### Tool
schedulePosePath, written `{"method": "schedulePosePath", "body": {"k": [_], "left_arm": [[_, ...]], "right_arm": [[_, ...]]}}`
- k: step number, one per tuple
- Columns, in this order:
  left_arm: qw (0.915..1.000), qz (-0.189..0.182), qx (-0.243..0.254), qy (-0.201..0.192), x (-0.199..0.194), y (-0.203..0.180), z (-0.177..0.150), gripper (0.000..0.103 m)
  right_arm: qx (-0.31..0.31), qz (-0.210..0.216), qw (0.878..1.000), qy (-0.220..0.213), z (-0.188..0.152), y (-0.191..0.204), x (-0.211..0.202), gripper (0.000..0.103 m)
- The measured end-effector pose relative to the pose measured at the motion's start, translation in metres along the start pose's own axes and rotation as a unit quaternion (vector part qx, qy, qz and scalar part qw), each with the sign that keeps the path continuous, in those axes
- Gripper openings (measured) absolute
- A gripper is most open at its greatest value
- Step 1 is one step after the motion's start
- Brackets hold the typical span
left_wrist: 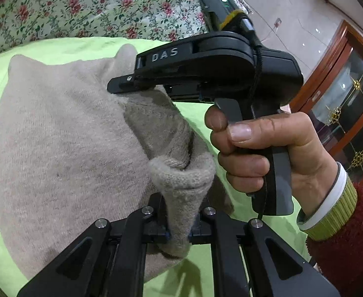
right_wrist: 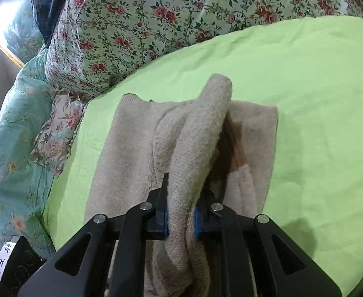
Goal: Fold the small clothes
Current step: 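Lift the sweater edge with the left gripper and fold it over lengthwise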
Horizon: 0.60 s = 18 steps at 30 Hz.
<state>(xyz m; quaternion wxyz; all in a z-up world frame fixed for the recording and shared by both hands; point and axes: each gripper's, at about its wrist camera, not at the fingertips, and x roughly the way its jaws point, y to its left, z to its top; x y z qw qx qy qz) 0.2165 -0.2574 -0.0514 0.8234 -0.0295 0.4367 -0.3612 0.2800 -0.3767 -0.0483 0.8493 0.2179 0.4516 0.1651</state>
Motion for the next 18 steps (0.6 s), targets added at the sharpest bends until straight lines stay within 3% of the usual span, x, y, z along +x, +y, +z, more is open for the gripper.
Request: {"method": "schedulePosePath", "body": {"k": [4, 6, 8, 9, 11, 13, 15, 18], "left_arm": [[0.9997, -0.001, 0.000, 0.025, 0.012, -0.007, -0.004, 0.024], [0.9995, -0.014, 0.007, 0.029, 0.006, -0.009, -0.008, 0.036], [0.9993, -0.019, 0.013, 0.030, -0.008, -0.008, -0.015, 0.055], [0.9993, -0.020, 0.016, 0.027, -0.017, -0.007, -0.019, 0.058], [0.9995, -0.017, 0.018, 0.020, -0.037, -0.003, -0.027, 0.065], [0.9998, -0.011, 0.008, 0.013, -0.058, 0.009, -0.033, 0.075], [0.9999, -0.001, -0.011, -0.003, -0.080, 0.028, -0.038, 0.081], [0.9981, 0.022, -0.055, -0.020, -0.099, 0.064, -0.035, 0.084]], "right_arm": [[0.009, -0.032, 0.999, 0.010, -0.004, -0.013, 0.008, 0.024], [0.014, -0.042, 0.999, -0.015, -0.008, -0.016, 0.000, 0.025], [0.012, -0.059, 0.997, -0.040, -0.014, -0.015, -0.014, 0.027], [0.010, -0.063, 0.997, -0.045, -0.016, -0.015, -0.019, 0.028], [0.012, -0.082, 0.995, -0.059, -0.025, -0.014, -0.033, 0.041], [0.021, -0.084, 0.993, -0.076, -0.035, -0.014, -0.048, 0.064], [0.030, -0.066, 0.994, -0.087, -0.044, -0.016, -0.058, 0.074], [0.046, -0.041, 0.996, -0.069, -0.054, -0.022, -0.059, 0.076]]}}
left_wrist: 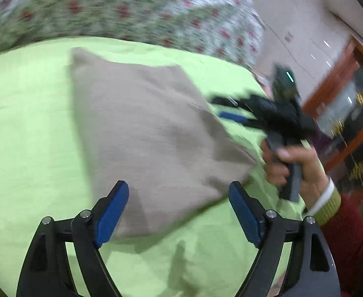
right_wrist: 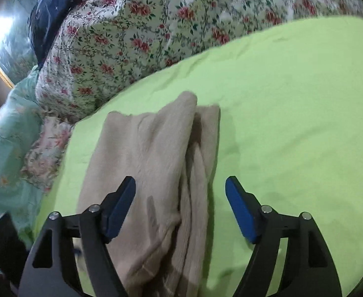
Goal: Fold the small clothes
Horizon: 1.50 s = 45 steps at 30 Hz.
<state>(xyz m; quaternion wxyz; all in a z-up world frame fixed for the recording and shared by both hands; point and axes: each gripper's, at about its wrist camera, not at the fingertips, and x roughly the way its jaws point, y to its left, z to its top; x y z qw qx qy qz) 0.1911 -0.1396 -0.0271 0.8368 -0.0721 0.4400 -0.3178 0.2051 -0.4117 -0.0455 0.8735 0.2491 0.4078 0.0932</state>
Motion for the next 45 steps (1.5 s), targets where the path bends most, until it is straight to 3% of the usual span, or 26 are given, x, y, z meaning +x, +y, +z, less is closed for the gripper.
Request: {"method": "schedulePosePath", "body": {"k": [3, 5, 10, 17, 18, 19, 21, 23, 28, 32, 37, 42, 45], "left_arm": [[0.9989, 0.006, -0.046, 0.000, 0.005, 0.038, 0.019, 0.087], [0.9966, -0.024, -0.076, 0.020, 0.021, 0.064, 0.034, 0.087], [0.9902, -0.048, -0.122, 0.049, 0.058, 0.101, 0.043, 0.087], [0.9793, -0.106, -0.158, 0.068, 0.095, 0.113, 0.041, 0.086], [0.9798, -0.106, -0.156, 0.067, 0.098, 0.112, 0.042, 0.083], [0.9809, -0.100, -0.152, 0.068, 0.100, 0.111, 0.043, 0.074], [0.9818, -0.093, -0.149, 0.073, 0.101, 0.110, 0.043, 0.063], [0.9834, -0.093, -0.142, 0.064, 0.089, 0.109, 0.043, 0.053], [0.9915, -0.045, -0.116, 0.037, 0.019, 0.117, 0.029, 0.049], [0.9931, -0.004, -0.117, 0.006, -0.055, 0.149, 0.009, 0.049], [0.9914, 0.045, -0.121, -0.019, -0.124, 0.195, -0.016, 0.050], [0.9871, 0.065, -0.147, 0.001, -0.127, 0.236, -0.045, 0.051], [0.9847, 0.063, -0.162, 0.003, -0.117, 0.250, -0.060, 0.061]], "right_arm": [[0.001, -0.002, 1.000, 0.030, -0.005, -0.002, 0.013, 0.076], [0.001, -0.003, 0.999, 0.047, -0.005, -0.002, 0.024, 0.076], [0.008, 0.011, 0.998, 0.066, 0.000, -0.005, 0.039, 0.076], [0.038, 0.055, 0.994, 0.092, 0.008, -0.014, 0.062, 0.075], [0.043, 0.057, 0.993, 0.089, 0.008, -0.015, 0.063, 0.058], [0.054, 0.066, 0.992, 0.097, 0.007, -0.017, 0.067, 0.043], [0.066, 0.065, 0.991, 0.097, 0.002, -0.014, 0.069, 0.039], [0.051, 0.060, 0.993, 0.084, -0.002, 0.002, 0.060, 0.035], [0.009, 0.094, 0.993, 0.068, -0.015, 0.062, 0.048, 0.033], [-0.031, 0.143, 0.986, 0.080, -0.037, 0.129, 0.073, 0.032], [-0.032, 0.204, 0.974, 0.094, -0.057, 0.181, 0.120, 0.032], [-0.030, 0.200, 0.972, 0.124, -0.079, 0.207, 0.162, 0.032], [-0.032, 0.168, 0.977, 0.131, -0.091, 0.203, 0.173, 0.034]]}}
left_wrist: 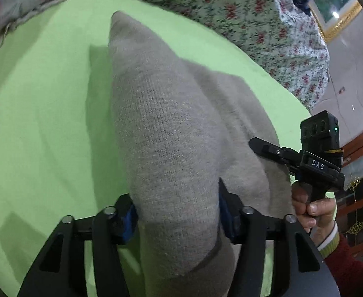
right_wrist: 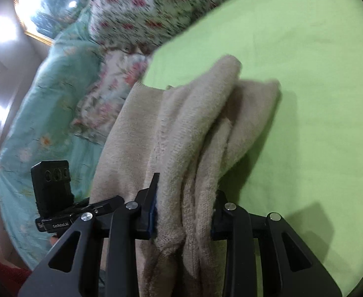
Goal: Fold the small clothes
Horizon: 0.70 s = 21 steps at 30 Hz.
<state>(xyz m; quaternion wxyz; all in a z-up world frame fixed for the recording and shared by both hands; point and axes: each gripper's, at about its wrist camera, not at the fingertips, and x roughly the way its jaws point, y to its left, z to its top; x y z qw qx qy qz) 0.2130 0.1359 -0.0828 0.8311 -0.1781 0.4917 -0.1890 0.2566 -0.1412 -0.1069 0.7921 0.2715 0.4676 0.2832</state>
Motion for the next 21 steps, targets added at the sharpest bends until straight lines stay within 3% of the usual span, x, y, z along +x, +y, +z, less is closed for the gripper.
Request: {"method": "schedulePosePath", "body": {"k": [3, 6, 10, 15, 17, 18, 19, 21], "left_arm": [[0.9999, -0.002, -0.012, -0.011, -0.005, 0.003, -0.005, 0.067], [0.9988, 0.022, -0.008, -0.043, -0.026, -0.001, -0.009, 0.070], [0.9954, 0.023, -0.017, -0.092, -0.053, 0.001, 0.000, 0.072], [0.9942, 0.061, -0.020, -0.086, -0.042, 0.006, 0.018, 0.070], [0.9944, 0.065, -0.021, -0.080, -0.032, 0.008, 0.021, 0.069], [0.9943, 0.069, -0.019, -0.079, -0.031, 0.009, 0.021, 0.068], [0.9941, 0.073, -0.015, -0.079, -0.029, 0.007, 0.023, 0.065], [0.9932, 0.086, -0.001, -0.079, -0.026, 0.002, 0.026, 0.063]], "right_arm": [[0.005, -0.019, 1.000, 0.002, -0.004, -0.003, -0.001, 0.042], [0.000, -0.050, 0.999, -0.006, -0.003, 0.005, -0.017, 0.047], [-0.023, -0.081, 0.994, -0.065, 0.005, 0.020, -0.048, 0.048], [-0.019, -0.099, 0.993, -0.067, 0.040, 0.020, -0.026, 0.047], [-0.006, -0.100, 0.994, -0.045, 0.051, 0.015, -0.004, 0.034], [-0.008, -0.105, 0.994, -0.040, 0.053, 0.014, 0.000, 0.018], [-0.015, -0.113, 0.992, -0.050, 0.055, 0.015, -0.002, 0.012], [-0.019, -0.083, 0.991, -0.098, 0.055, 0.022, -0.023, 0.011]]}}
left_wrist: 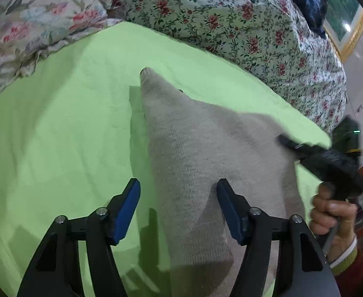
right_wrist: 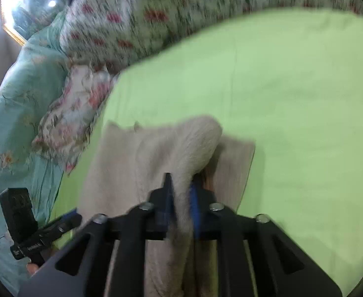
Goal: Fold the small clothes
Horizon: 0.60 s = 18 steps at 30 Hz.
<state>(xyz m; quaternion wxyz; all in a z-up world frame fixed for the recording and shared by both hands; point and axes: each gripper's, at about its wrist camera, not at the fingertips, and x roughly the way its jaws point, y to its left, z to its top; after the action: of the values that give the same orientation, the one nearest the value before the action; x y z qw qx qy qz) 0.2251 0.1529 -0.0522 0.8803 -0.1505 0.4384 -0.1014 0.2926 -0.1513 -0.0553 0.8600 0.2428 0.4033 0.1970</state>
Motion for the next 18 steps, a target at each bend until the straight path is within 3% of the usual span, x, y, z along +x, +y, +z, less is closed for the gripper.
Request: {"method": "schedulePosePath", "body": {"k": [3, 5, 8, 13, 18], "left_arm": [[0.9997, 0.006, 0.020, 0.015, 0.013, -0.010, 0.001, 0.064], [0.9988, 0.025, 0.036, 0.021, 0.023, -0.018, -0.001, 0.064], [0.9979, 0.042, 0.045, 0.020, 0.024, -0.020, -0.005, 0.066], [0.9979, 0.043, 0.047, -0.004, -0.019, -0.020, -0.022, 0.065], [0.9967, 0.025, 0.075, -0.017, -0.065, -0.024, -0.081, 0.065]], "right_arm": [[0.014, -0.023, 0.999, -0.025, -0.003, -0.013, -0.018, 0.011], [0.017, -0.049, 0.999, 0.003, -0.010, -0.024, -0.006, 0.011], [0.044, -0.035, 0.998, 0.024, -0.017, -0.034, 0.008, 0.017], [0.045, -0.017, 0.999, -0.002, -0.025, -0.018, -0.034, 0.022], [0.024, -0.001, 1.000, -0.008, -0.073, 0.008, -0.088, 0.026]]}}
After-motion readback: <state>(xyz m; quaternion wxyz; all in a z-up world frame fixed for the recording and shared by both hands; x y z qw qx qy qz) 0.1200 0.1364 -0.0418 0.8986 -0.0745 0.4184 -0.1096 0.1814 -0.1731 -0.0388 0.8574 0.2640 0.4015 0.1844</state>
